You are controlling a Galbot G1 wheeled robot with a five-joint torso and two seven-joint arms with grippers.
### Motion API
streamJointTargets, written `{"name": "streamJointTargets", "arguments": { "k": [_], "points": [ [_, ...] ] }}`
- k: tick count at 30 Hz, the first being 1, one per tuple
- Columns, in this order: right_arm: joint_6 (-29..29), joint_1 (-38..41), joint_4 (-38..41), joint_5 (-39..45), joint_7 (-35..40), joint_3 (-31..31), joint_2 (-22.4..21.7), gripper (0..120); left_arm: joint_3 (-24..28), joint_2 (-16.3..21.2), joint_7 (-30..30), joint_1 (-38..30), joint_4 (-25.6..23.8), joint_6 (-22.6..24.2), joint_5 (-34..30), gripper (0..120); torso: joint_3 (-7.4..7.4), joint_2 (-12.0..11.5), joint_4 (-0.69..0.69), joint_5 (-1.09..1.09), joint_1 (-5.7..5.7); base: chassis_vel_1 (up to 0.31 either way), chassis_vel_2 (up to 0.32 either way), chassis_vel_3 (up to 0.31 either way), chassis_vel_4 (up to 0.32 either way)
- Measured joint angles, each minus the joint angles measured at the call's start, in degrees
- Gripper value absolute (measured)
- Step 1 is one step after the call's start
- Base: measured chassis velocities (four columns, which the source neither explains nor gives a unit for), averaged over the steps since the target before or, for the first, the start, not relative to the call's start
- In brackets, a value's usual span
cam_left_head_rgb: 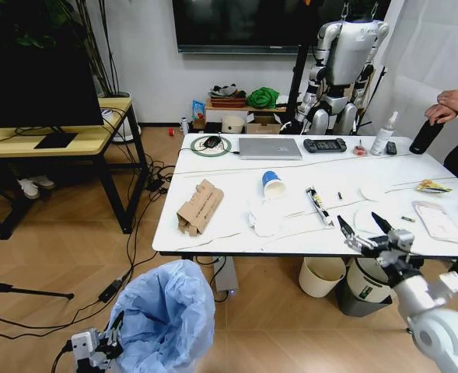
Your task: Pick up the trash bin and place the trash from the table into it.
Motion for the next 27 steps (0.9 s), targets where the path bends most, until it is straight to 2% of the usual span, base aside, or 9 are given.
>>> {"name": "streamJointTargets", "arguments": {
  "k": [3, 5, 8, 20, 27],
  "points": [
    [-4.18, 4.59, -3.17, -0.06, 1.72, -1.7, -0.66, 100, 0.0, -0.14, 0.23, -0.15, 0.02, 0.54, -0.94, 0, 0.0, -0.04, 0.02, 0.02, 0.0, 0.0, 0.0, 0.0, 0.0],
    [-8.75, 9.99, -8.25, 0.32, 2.32, -4.32, -1.63, 100, -0.25, -0.21, 0.51, -0.5, 0.01, 0.59, -1.59, 0, -0.02, -0.07, 0.03, 0.02, 0.0, 0.0, 0.0, 0.0, 0.0],
    [-11.33, 14.97, -12.93, 1.83, 2.08, -7.19, -2.08, 100, -1.07, -0.47, 0.91, -0.77, -0.37, 0.1, -0.23, 0, -0.04, -0.09, 0.02, 0.02, -0.02, 0.0, 0.0, 0.0, 0.0],
    [-14.07, 24.52, -21.33, -0.87, 0.98, -14.45, -0.85, 100, -0.69, -0.88, 0.24, -0.89, -2.52, 0.97, 0.59, 0, -0.06, -0.14, 0.02, 0.03, -0.04, 0.0, 0.0, 0.0, 0.0],
    [-15.68, 26.66, -24.32, -2.02, 0.27, -17.05, -0.94, 100, -0.4, -1.1, -0.39, -0.37, -3.2, 1.64, 0.47, 0, -0.07, -0.16, 0.01, 0.02, -0.06, 0.0, 0.0, 0.0, 0.0]
  ]
}}
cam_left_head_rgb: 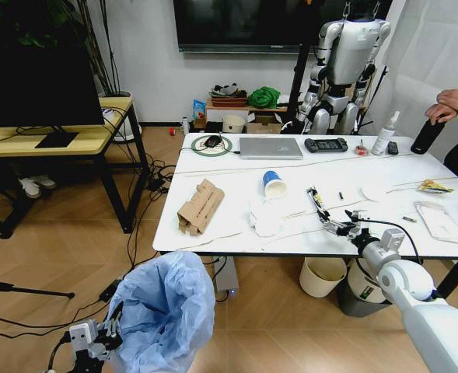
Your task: Pick up the trash bin and place the trash from the table into it.
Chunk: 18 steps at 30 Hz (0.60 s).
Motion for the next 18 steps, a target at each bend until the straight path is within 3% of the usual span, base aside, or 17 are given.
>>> {"name": "streamJointTargets", "arguments": {
  "k": [5, 8, 18],
  "points": [
    [-0.14, 2.14, -3.01, -1.93, 0.3, -2.17, 0.43, 92, 0.24, -0.11, -0.47, -0.01, 0.34, 0.23, -0.08, 0, -0.01, -0.01, 0.01, 0.01, 0.0, 0.0, 0.0, 0.0, 0.0],
    [-0.13, 2.86, -4.14, -2.41, 0.37, -2.74, 0.66, 76, 0.25, -0.11, -0.5, -0.05, 0.56, 0.24, -0.08, 0, 0.0, -0.02, 0.01, 0.01, 0.0, 0.0, 0.0, 0.0, 0.0],
    [-0.08, 3.07, -4.59, -2.42, 0.54, -1.81, 0.94, 45, 0.28, 0.18, -0.46, -0.35, 1.29, 0.24, -0.19, 0, -0.02, -0.02, 0.01, 0.0, -0.01, 0.0, 0.0, 0.0, 0.0]
  ]
}}
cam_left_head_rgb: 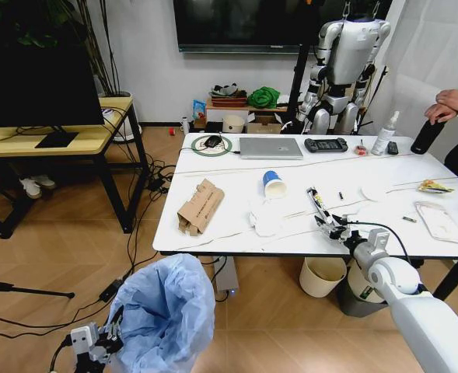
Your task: Pick up the trash bin and place the trash from the table into it.
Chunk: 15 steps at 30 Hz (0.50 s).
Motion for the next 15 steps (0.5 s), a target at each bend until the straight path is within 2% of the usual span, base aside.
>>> {"name": "streamJointTargets", "arguments": {
  "k": [2, 6, 9, 11, 15],
  "points": [
    [0.01, -0.28, 0.08, 0.01, -0.04, 0.3, -0.02, 33, 0.13, 0.03, 0.03, -0.12, 0.05, 0.0, 0.0, 0, 0.0, 0.0, 0.0, 0.01, 0.0, 0.0, 0.0, 0.0, 0.0],
    [0.06, -0.9, 0.39, 0.01, -0.12, 0.69, -0.15, 18, 0.16, 0.23, 0.06, -0.39, 0.23, 0.0, 0.0, 0, 0.0, 0.0, 0.0, 0.01, 0.0, 0.0, 0.0, 0.0, 0.0],
    [0.07, -1.08, 0.56, 0.0, -0.13, 0.89, -0.16, 12, 0.21, 0.32, 0.06, -0.51, 0.29, 0.0, -0.02, 0, -0.01, 0.0, 0.0, 0.0, 0.0, 0.0, 0.0, 0.0, 0.0],
    [0.06, -1.37, 0.97, -0.01, -0.14, 1.23, -0.19, 1, 0.48, 0.42, 0.06, -0.61, 0.28, 0.0, -0.05, 0, -0.01, -0.01, 0.0, 0.02, 0.0, 0.0, 0.0, 0.0, 0.0],
    [0.36, -2.24, 2.35, 0.01, -0.53, 2.57, -0.34, 0, 1.14, 0.54, 0.02, -0.63, 0.21, 0.01, -0.11, 0, 0.0, -0.01, 0.01, 0.02, 0.0, 0.0, 0.0, 0.0, 0.0]
  ]
}}
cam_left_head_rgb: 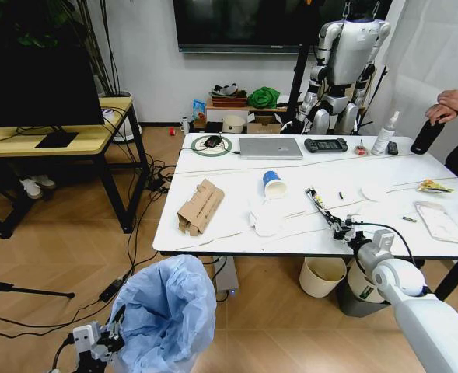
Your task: Pick up the trash bin and place the trash from the table into it.
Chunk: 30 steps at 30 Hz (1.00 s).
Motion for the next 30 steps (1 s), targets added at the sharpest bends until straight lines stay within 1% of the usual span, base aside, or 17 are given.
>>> {"name": "streamJointTargets", "arguments": {
  "k": [2, 4, 6, 7, 9, 12, 13, 14, 16, 18, 20, 21, 22, 24, 26, 28, 30],
  "points": [
    [0.84, -1.86, 3.1, 1.33, -1.04, 2.2, -0.36, 0, 0.62, 0.13, -0.31, 0.11, -0.14, 0.26, -0.76, 0, 0.0, -0.01, 0.0, 0.02, 0.0, 0.0, 0.0, 0.0, 0.0],
    [2.19, -4.87, 8.9, 4.89, -3.02, 4.28, -1.11, 0, 1.61, 0.21, -1.01, 0.25, -0.28, 0.8, -1.71, 0, 0.0, 0.0, -0.02, -0.06, 0.0, 0.0, 0.0, 0.0, 0.0],
    [3.83, -7.52, 14.26, 7.83, -5.02, 4.99, -1.84, 0, 2.87, 0.38, -1.3, 0.24, -0.2, 1.06, -1.99, 0, -0.01, 0.0, -0.02, -0.02, -0.01, 0.0, 0.0, 0.0, 0.0],
    [3.83, -7.52, 14.26, 7.83, -5.02, 4.99, -1.84, 0, 2.87, 0.38, -1.3, 0.24, -0.2, 1.06, -1.99, 0, -0.01, 0.0, -0.02, -0.02, -0.01, 0.0, 0.0, 0.0, 0.0],
    [5.2, -9.61, 18.85, 10.05, -6.42, 4.41, -2.59, 0, 4.77, 1.16, -1.46, 0.24, -0.13, 1.38, -2.4, 0, -0.01, 0.0, -0.02, -0.06, -0.01, 0.0, 0.0, 0.0, 0.0],
    [7.76, -12.32, 26.08, 11.91, -7.99, 0.25, -4.1, 0, 6.82, 3.23, -1.85, 0.08, -0.09, 1.96, -2.46, 0, -0.01, 0.0, -0.02, 0.0, -0.01, 0.0, 0.0, 0.0, 0.0],
    [7.76, -12.32, 26.08, 11.91, -7.99, 0.25, -4.1, 0, 6.82, 3.23, -1.85, 0.08, -0.09, 1.96, -2.46, 0, -0.01, 0.0, -0.02, 0.0, -0.01, 0.0, 0.0, 0.0, 0.0],
    [8.31, -12.66, 27.74, 12.08, -8.25, -1.19, -4.37, 0, 7.02, 3.74, -1.93, 0.09, -0.12, 2.08, -2.49, 0, -0.01, 0.0, -0.02, -0.03, -0.01, 0.0, 0.0, 0.0, 0.0],
    [10.13, -12.66, 31.54, 12.27, -8.57, -7.07, -5.0, 0, 7.11, 5.16, -2.06, 0.27, -0.51, 2.34, -2.85, 0, -0.01, 0.0, -0.02, -0.05, -0.01, 0.0, 0.0, 0.0, 0.0],
    [11.72, -10.83, 33.49, 11.75, -9.2, -13.86, -5.1, 0, 6.57, 6.36, -2.13, 0.61, -0.95, 2.53, -3.26, 0, -0.01, 0.0, -0.01, -0.01, -0.01, 0.0, 0.0, 0.0, 0.0],
    [12.35, -8.31, 34.42, 11.56, -9.48, -19.66, -5.06, 0, 5.64, 7.09, -2.18, 0.9, -1.37, 2.65, -3.6, 0, -0.01, 0.0, -0.01, -0.04, -0.02, 0.0, 0.0, 0.0, 0.0],
    [12.35, -8.31, 34.42, 11.56, -9.48, -19.66, -5.06, 0, 5.64, 7.09, -2.18, 0.9, -1.37, 2.65, -3.6, 0, -0.01, 0.0, -0.01, -0.04, -0.02, 0.0, 0.0, 0.0, 0.0],
    [12.56, -7.18, 34.6, 11.54, -9.57, -21.93, -4.94, 0, 5.07, 7.37, -2.19, 1.06, -1.61, 2.71, -3.8, 0, -0.01, 0.0, 0.0, -0.02, -0.02, 0.0, 0.0, 0.0, 0.0],
    [13.52, -3.27, 34.14, 11.43, -10.06, -29.36, -4.47, 0, 3.32, 7.9, -2.21, 1.38, -2.13, 2.84, -4.38, 0, -0.01, 0.0, 0.01, -0.03, -0.01, 0.0, 0.0, 0.0, 0.0],
    [14.55, -0.47, 32.53, 11.3, -10.72, -34.76, -4.0, 0, 1.94, 8.27, -2.25, 1.42, -2.42, 3.0, -4.96, 0, -0.01, 0.0, 0.01, -0.03, -0.01, 0.0, 0.0, 0.0, 0.0],
    [14.87, 0.12, 32.04, 11.26, -10.92, -36.0, -3.86, 0, 1.56, 8.37, -2.29, 1.38, -2.5, 3.08, -5.16, 0, 0.0, 0.0, 0.01, -0.04, -0.01, 0.0, 0.0, 0.0, 0.0],
    [15.64, 1.48, 30.63, 11.0, -11.57, -39.29, -3.45, 0, 0.8, 8.48, -2.45, 1.2, -2.77, 3.33, -5.67, 0, 0.0, 0.0, 0.0, -0.03, -0.01, 0.0, 0.0, 0.0, 0.0]
  ]
}}
